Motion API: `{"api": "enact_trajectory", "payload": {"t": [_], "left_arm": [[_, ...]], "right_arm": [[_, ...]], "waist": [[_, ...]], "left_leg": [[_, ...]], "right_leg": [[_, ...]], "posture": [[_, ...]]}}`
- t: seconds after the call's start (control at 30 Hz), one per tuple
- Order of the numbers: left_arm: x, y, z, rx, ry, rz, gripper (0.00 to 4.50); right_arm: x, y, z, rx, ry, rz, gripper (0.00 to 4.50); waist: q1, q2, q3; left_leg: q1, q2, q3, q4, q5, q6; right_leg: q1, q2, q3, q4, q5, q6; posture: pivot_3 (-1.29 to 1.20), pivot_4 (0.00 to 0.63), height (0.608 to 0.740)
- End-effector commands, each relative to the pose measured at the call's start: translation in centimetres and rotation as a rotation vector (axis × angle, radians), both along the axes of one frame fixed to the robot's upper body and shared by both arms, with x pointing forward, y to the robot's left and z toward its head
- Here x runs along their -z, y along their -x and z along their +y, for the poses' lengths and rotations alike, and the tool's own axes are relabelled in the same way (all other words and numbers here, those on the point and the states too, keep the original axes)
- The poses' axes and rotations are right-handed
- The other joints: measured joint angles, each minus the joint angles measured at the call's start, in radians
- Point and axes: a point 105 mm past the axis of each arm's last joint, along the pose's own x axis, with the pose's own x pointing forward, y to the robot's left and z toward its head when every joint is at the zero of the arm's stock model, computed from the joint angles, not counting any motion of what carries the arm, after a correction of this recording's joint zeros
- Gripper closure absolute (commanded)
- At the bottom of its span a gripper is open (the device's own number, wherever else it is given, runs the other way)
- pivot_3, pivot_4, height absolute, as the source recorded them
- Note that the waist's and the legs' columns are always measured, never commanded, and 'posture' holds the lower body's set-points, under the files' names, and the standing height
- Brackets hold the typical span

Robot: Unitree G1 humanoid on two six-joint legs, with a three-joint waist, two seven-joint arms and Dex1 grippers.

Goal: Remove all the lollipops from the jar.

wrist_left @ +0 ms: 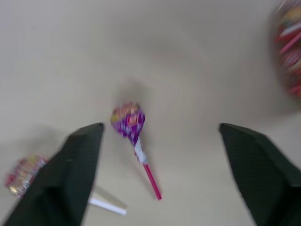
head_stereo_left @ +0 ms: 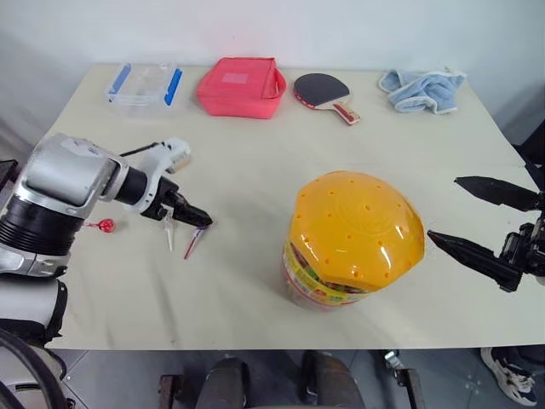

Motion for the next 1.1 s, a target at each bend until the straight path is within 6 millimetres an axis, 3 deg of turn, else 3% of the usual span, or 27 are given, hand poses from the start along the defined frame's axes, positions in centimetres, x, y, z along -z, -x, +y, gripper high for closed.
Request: {"api": "enact_trajectory", "payload": {"t": [0.03,0.13,0.2,0.3,0.37,0.53,0.63,0.73,0.97,1.1], "left_arm": [[-4.5,0.3,-1.5,0.141,0.199,-0.212,0.01],[-5.8,0.6,-1.9,0.215,0.294,-0.303,0.01],[-7.6,1.3,-2.6,0.339,0.457,-0.430,0.01],[-9.4,3.7,-3.4,0.599,0.652,-0.580,0.01],[-9.6,4.7,-3.6,0.706,0.694,-0.655,0.01],[-6.6,3.6,-3.0,0.574,0.637,-0.540,0.01],[-5.3,4.0,-2.6,0.567,0.630,-0.553,0.01],[-4.5,5.1,-1.3,0.603,0.584,-0.700,0.01],[-2.7,6.0,0.6,0.504,0.596,-0.579,0.01],[-0.6,7.0,3.0,0.447,0.520,-0.515,0.01]], "right_arm": [[-1.5,0.0,-0.8,0.061,-0.036,-0.046,0.00],[-1.6,-0.1,-1.0,0.080,-0.047,-0.044,0.00],[-1.4,0.1,-1.3,0.103,-0.052,-0.041,0.00],[-0.3,0.3,-1.7,0.127,-0.056,-0.002,0.00],[0.2,0.4,-1.9,0.136,-0.053,0.009,0.00],[2.3,1.0,-2.2,0.100,-0.011,0.079,0.00],[3.6,1.0,-2.7,0.087,0.024,0.123,0.00],[4.3,0.8,-2.9,0.072,0.041,0.153,0.00],[5.1,0.1,-3.7,0.061,0.059,0.192,0.00],[6.5,0.1,-4.6,0.046,0.120,0.249,0.00]], "waist": [[0.001,0.000,0.000],[-0.001,0.000,0.000],[-0.001,0.001,-0.001],[0.001,0.001,-0.001],[0.001,0.001,-0.001],[-0.003,0.002,-0.001],[-0.004,0.002,-0.001],[-0.005,0.002,-0.001],[0.000,0.002,-0.001],[-0.004,0.002,-0.001]], "left_leg": [[0.000,0.000,0.000,0.000,0.000,0.000],[0.000,0.000,0.000,0.000,0.000,0.000],[0.000,0.000,0.000,0.000,0.000,0.000],[0.000,0.000,0.000,0.001,0.000,0.000],[0.000,0.000,0.001,0.001,0.000,0.000],[0.003,0.000,0.001,0.000,0.000,0.000],[0.003,0.000,0.001,-0.001,0.000,0.000],[0.003,0.000,0.001,0.000,0.000,0.000],[0.003,0.000,0.000,0.000,-0.001,-0.001],[0.003,0.001,0.001,-0.001,-0.002,-0.001]], "right_leg": [[0.000,0.000,0.000,0.000,0.000,0.000],[0.000,0.000,0.000,0.000,0.000,0.000],[0.000,0.000,0.000,0.000,0.000,0.000],[0.000,0.000,0.000,0.000,0.000,0.000],[0.000,0.000,0.000,0.000,0.000,0.000],[0.002,0.000,0.000,0.000,0.000,0.000],[0.002,0.000,0.001,0.000,0.000,0.000],[0.002,0.000,0.001,-0.001,0.000,0.000],[0.002,0.000,0.001,0.000,0.000,0.000],[0.002,0.000,0.001,-0.001,0.000,0.000]], "posture": [[0.00,0.150,0.740],[0.00,0.150,0.740],[0.00,0.150,0.740],[0.00,0.150,0.740],[0.00,0.150,0.740],[0.00,0.150,0.740],[0.00,0.150,0.740],[0.00,0.150,0.740],[0.00,0.150,0.740],[0.00,0.150,0.740]]}}
